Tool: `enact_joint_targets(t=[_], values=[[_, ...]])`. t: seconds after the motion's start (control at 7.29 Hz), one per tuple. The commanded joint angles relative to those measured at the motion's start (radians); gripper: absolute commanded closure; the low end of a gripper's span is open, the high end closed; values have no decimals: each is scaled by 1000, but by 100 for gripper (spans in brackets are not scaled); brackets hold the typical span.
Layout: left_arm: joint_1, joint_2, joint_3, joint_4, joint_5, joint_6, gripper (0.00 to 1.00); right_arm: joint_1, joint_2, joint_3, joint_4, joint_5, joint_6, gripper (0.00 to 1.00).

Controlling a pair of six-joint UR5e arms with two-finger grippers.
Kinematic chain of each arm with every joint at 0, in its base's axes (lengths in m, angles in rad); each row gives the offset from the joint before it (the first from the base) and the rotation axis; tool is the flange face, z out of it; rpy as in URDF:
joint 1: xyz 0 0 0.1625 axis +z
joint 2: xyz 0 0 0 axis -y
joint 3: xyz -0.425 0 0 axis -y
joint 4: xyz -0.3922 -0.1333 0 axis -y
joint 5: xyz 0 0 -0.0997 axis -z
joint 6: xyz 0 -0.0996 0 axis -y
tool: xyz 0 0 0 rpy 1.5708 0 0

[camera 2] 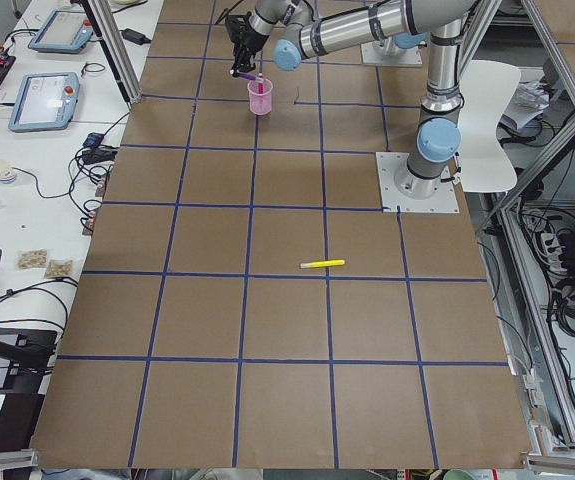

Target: Insert purple and pink pens into pink cup

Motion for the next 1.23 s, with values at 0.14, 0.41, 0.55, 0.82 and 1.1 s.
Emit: enact_joint_targets(t=[0.14,0.41,0.55,0.82,1.1], values=[[-27,-41,0,14,8,-51,100,0,-6,28,5,1,29,0],[-53,-55,-3,14,64,-61,100,0,-4,28,4,-5,27,0],[-60,-58,-8,14,66,-61,100,0,-4,28,4,1,27,0],[-63,-60,-47,43,66,-61,100,0,-6,28,4,1,29,0],[-76,-67,-52,57,66,-61,73,0,-6,28,4,3,30,0]])
